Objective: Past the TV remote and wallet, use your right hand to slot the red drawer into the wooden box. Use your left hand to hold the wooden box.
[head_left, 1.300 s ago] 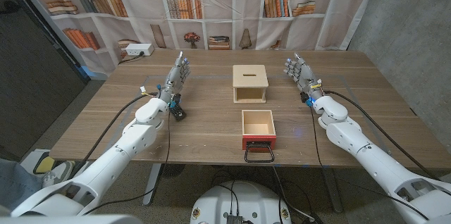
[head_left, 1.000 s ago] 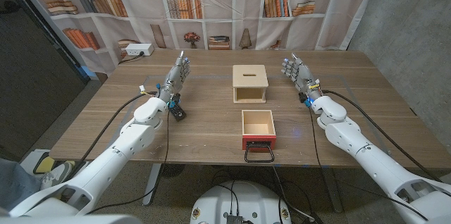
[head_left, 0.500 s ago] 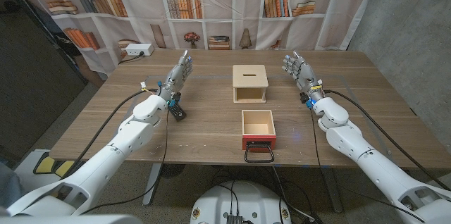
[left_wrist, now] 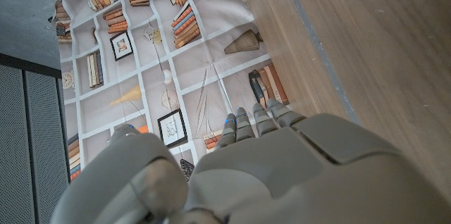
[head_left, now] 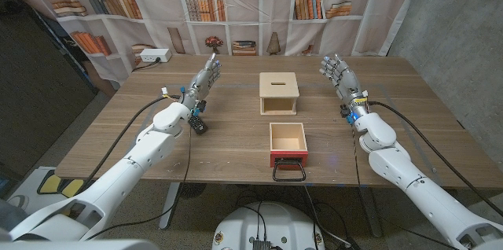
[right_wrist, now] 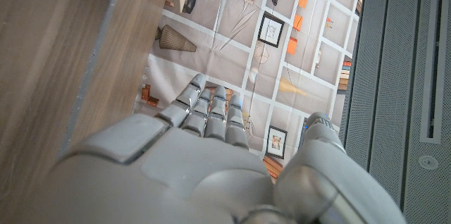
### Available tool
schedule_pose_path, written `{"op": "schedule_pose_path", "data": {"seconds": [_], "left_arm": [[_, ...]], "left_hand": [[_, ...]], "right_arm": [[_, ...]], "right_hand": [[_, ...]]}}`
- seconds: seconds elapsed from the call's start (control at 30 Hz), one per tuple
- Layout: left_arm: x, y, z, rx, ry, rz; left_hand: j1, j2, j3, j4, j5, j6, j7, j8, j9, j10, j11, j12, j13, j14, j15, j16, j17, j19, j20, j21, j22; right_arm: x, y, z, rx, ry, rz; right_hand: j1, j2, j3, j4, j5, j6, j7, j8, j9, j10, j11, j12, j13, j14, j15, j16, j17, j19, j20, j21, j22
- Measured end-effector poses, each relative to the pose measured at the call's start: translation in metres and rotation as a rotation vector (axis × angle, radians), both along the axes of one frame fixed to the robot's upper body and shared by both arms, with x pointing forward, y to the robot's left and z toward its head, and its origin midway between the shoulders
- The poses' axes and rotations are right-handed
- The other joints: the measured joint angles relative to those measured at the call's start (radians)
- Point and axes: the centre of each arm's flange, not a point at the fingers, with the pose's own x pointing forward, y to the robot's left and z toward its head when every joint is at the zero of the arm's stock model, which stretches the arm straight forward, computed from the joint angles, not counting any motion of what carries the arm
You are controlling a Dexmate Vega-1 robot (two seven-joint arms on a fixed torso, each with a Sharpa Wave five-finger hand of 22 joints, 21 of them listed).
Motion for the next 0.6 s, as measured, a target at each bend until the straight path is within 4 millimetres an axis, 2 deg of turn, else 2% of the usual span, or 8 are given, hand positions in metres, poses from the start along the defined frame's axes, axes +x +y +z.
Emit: {"op": "schedule_pose_path", "data": {"seconds": [0.13, 0.47, 0.6], "left_arm": [[-0.003, -0.001, 0.000, 0.009, -0.002, 0.001], [-0.013, 0.005, -0.002, 0.027, -0.001, 0.006], [-0.017, 0.007, -0.002, 0.039, 0.004, 0.012]], "left_hand": [[0.002, 0.002, 0.000, 0.000, 0.000, 0.010, 0.001, 0.000, 0.000, 0.008, -0.003, 0.000, 0.000, 0.005, -0.005, 0.000, 0.000, 0.005, -0.005, 0.000, 0.000], [0.009, 0.009, 0.000, 0.000, 0.000, 0.016, 0.005, 0.000, 0.000, 0.011, 0.000, 0.000, 0.000, 0.011, 0.000, 0.000, 0.000, 0.005, -0.005, 0.000, 0.000], [0.009, 0.009, 0.000, 0.000, 0.000, 0.016, 0.005, 0.000, 0.000, 0.011, 0.000, 0.000, 0.000, 0.011, 0.000, 0.000, 0.000, 0.005, -0.005, 0.000, 0.000]], "right_arm": [[-0.014, 0.003, -0.004, 0.002, -0.026, -0.009], [-0.047, 0.011, -0.017, -0.030, -0.083, -0.049], [-0.060, 0.012, -0.021, -0.036, -0.103, -0.062]], "right_hand": [[0.001, -0.001, -0.001, -0.010, 0.000, 0.000, 0.000, 0.000, 0.000, -0.004, -0.004, 0.000, 0.000, -0.006, -0.006, 0.000, 0.000, 0.003, -0.003, -0.002, 0.000], [0.011, -0.001, -0.001, -0.009, 0.004, 0.000, 0.000, 0.000, 0.000, -0.003, -0.004, 0.000, 0.000, -0.002, -0.012, 0.000, 0.000, 0.020, 0.002, -0.006, 0.000], [0.015, -0.005, -0.001, -0.009, 0.004, 0.000, 0.000, 0.000, 0.000, 0.002, -0.009, 0.000, 0.000, 0.003, -0.016, 0.000, 0.000, 0.025, -0.003, -0.006, 0.000]]}}
